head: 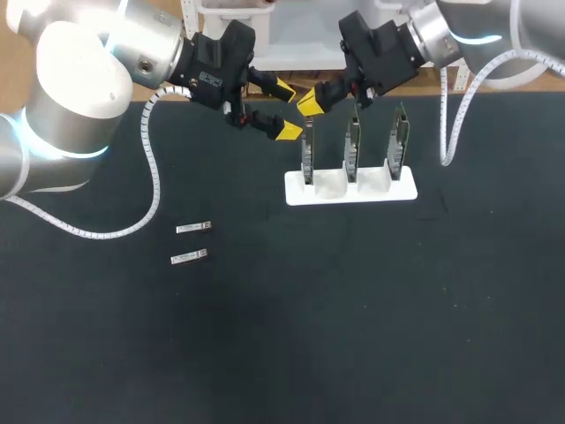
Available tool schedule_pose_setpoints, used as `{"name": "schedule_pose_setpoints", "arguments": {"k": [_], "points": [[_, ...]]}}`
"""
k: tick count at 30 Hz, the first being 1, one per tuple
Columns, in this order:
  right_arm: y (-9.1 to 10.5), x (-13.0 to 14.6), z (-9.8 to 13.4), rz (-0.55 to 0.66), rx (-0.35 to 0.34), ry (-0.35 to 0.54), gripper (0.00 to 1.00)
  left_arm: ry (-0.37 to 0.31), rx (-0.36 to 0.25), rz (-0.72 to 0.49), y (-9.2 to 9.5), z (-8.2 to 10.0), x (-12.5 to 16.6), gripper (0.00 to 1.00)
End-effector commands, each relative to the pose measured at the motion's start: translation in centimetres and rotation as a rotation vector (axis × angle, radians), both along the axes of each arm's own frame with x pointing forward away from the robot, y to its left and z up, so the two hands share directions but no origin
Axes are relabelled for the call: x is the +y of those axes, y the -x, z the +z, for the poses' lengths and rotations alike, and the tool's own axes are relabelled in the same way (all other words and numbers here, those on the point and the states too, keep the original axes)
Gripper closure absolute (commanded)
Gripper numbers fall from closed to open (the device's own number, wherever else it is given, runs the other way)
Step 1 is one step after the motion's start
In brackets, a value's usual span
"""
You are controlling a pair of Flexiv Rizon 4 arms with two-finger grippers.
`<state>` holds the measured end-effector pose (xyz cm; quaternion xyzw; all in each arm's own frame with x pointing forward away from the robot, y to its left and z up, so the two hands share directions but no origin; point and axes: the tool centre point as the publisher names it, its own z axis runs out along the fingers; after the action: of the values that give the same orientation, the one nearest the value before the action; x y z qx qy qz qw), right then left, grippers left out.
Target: Pick up the optical module with the left hand, and insert it into the network port with the right hand.
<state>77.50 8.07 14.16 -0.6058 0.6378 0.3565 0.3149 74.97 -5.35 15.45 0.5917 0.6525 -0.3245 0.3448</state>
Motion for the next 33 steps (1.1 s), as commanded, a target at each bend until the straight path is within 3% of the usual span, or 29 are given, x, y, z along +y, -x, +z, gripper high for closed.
{"name": "schedule_pose_setpoints", "arguments": {"k": [1,12,21,29,33], "points": [[-0.1,0.0,-0.5,0.001,0.003,0.005,1.00,-0.006,0.003,-0.001,-0.2,0.1,-0.1,0.00],[0.0,-0.1,-0.3,-0.003,0.015,-0.005,1.00,-0.006,0.003,-0.001,-0.2,0.1,-0.1,0.00],[0.1,-0.4,2.6,-0.003,0.003,-0.085,1.00,-0.006,0.003,-0.001,-0.2,0.1,-0.1,0.00],[0.4,-4.1,4.3,-0.013,-0.019,-0.085,1.00,-0.006,0.003,-0.001,-0.2,0.1,-0.1,0.00],[0.5,-6.5,4.6,-0.023,0.053,-0.095,1.00,-0.006,0.003,-0.001,-0.2,0.1,-0.1,0.00]]}}
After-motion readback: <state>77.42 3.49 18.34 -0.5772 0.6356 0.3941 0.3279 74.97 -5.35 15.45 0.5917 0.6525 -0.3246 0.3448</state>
